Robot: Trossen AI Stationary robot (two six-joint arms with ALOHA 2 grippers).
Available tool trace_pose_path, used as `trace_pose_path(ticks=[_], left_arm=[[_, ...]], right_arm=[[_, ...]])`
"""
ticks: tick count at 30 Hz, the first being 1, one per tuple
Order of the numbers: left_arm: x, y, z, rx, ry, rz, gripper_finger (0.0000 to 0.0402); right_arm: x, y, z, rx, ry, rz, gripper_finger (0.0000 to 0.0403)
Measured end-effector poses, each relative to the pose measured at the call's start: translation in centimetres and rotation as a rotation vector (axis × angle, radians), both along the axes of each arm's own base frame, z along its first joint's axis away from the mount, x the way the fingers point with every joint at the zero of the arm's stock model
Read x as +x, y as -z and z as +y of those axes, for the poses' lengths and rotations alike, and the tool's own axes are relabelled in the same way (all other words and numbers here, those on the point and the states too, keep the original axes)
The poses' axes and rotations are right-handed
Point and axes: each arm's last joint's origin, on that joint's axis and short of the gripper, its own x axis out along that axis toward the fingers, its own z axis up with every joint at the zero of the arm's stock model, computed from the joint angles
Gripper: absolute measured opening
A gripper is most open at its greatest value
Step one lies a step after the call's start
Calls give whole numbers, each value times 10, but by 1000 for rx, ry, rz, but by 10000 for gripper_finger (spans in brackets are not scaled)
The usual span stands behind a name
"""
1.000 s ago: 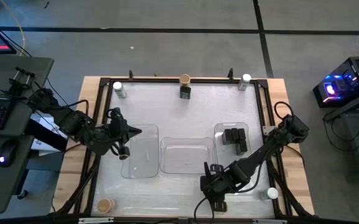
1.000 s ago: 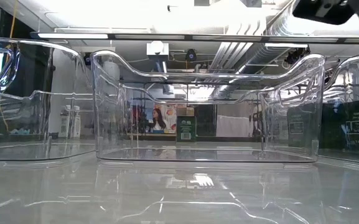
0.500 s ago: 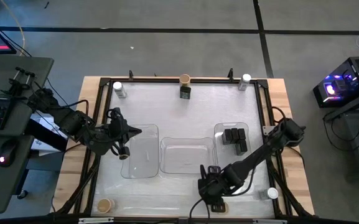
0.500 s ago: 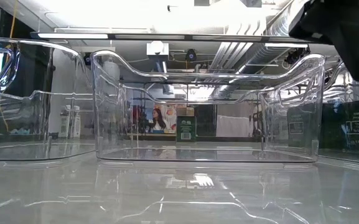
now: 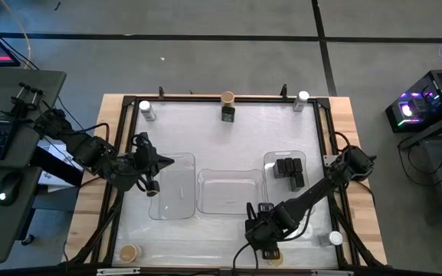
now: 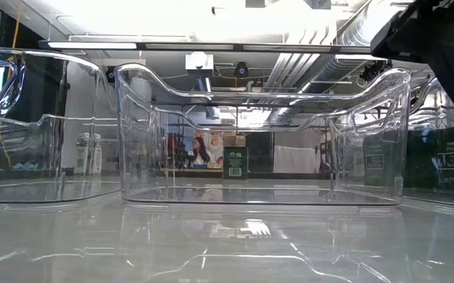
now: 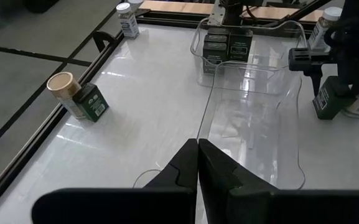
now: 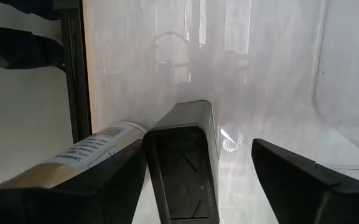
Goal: Sort spices by type
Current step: Put the black seasoning can into the right transparent bin aligned with the other black seasoning cans
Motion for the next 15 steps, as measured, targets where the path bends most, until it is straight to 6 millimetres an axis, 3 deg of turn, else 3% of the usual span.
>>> trace_pose_path(ticks=[15], left_arm=[[0,0,0,5,-1,-1,0]], right_arm=[[6,9,-4,-17,5,18,161]])
